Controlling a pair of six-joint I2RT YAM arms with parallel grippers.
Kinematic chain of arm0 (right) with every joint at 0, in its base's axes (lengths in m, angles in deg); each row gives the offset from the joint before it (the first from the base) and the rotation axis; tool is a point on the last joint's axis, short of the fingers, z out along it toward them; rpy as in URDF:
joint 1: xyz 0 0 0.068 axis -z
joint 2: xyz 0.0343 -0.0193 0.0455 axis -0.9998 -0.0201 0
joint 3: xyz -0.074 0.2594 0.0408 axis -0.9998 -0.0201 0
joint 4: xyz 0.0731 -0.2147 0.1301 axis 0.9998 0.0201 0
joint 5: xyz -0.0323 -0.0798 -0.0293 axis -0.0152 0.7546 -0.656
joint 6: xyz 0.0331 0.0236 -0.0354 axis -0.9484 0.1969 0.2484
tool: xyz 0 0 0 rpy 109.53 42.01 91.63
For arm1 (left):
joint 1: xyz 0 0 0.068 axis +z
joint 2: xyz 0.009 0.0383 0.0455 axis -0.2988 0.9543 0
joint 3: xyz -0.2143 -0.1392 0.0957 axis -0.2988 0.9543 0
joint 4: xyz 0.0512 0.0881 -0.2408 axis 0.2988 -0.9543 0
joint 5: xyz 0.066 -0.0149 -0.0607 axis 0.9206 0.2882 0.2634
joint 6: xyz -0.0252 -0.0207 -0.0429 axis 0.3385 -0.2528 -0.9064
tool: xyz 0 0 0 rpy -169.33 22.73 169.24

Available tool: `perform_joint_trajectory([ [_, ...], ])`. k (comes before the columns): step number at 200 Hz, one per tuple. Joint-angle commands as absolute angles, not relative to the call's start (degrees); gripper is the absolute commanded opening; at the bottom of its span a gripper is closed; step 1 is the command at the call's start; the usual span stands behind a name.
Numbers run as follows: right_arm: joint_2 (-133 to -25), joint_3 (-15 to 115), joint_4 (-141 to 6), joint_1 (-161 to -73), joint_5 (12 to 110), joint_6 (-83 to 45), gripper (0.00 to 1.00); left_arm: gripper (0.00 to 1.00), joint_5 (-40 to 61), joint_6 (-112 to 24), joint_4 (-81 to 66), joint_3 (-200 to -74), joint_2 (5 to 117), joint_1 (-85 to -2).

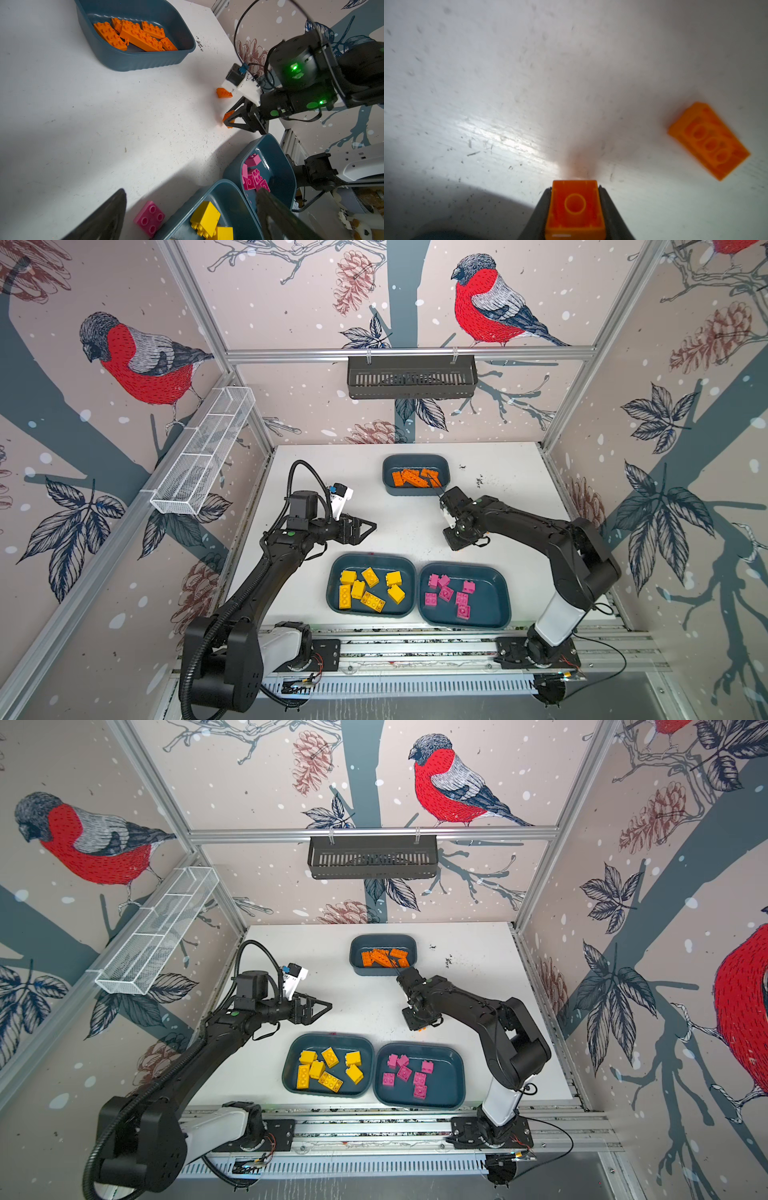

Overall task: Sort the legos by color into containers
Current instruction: 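Carry the small orange brick into the far bin and release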

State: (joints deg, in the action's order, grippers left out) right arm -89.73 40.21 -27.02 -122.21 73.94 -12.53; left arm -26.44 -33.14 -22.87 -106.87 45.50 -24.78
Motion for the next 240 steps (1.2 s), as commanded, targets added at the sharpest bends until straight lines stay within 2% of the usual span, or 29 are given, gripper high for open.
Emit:
perform_joint_trajectory([
  [1, -89.23, 43.88, -25.08, -121.05, 74.27, -10.84, 0.25, 0.96, -26.93, -32.18, -22.53, -107.41, 45.5, -24.68],
  [57, -97.16, 61.1, -28.15, -117.75, 70.96, -9.44, 0.25, 0.96, -27.55, -33.27, -20.39, -108.42, 45.73, -24.72],
  [109, -112.0, 80.45, -31.71, -117.06, 73.91, -11.12, 0.26, 0.96, -27.57, -33.02, -20.38, -109.28, 45.59, -24.68],
  [152, -121.76, 90.16, -35.01, -116.79, 74.54, -12.81, 0.29, 0.96, -27.53, -32.62, -20.57, -109.47, 45.71, -24.7],
  [166, -124.4, 92.98, -35.05, -116.79, 73.91, -12.75, 0.35, 0.96, -27.53, -32.46, -20.66, -109.47, 45.81, -24.68],
  [182, -126.54, 95.9, -33.05, -116.79, 73.75, -12.08, 0.54, 0.96, -27.53, -32.33, -20.74, -109.51, 45.98, -24.59],
  [193, -126.35, 96.74, -31.68, -116.67, 74.06, -11.37, 0.62, 0.96, -27.53, -32.24, -20.9, -109.53, 45.84, -24.59],
  [240, -114.96, 83.85, -31.02, -114.58, 71.5, -9.69, 0.68, 0.96, -27.7, -32.76, -20.32, -108.83, 46.49, -24.5],
])
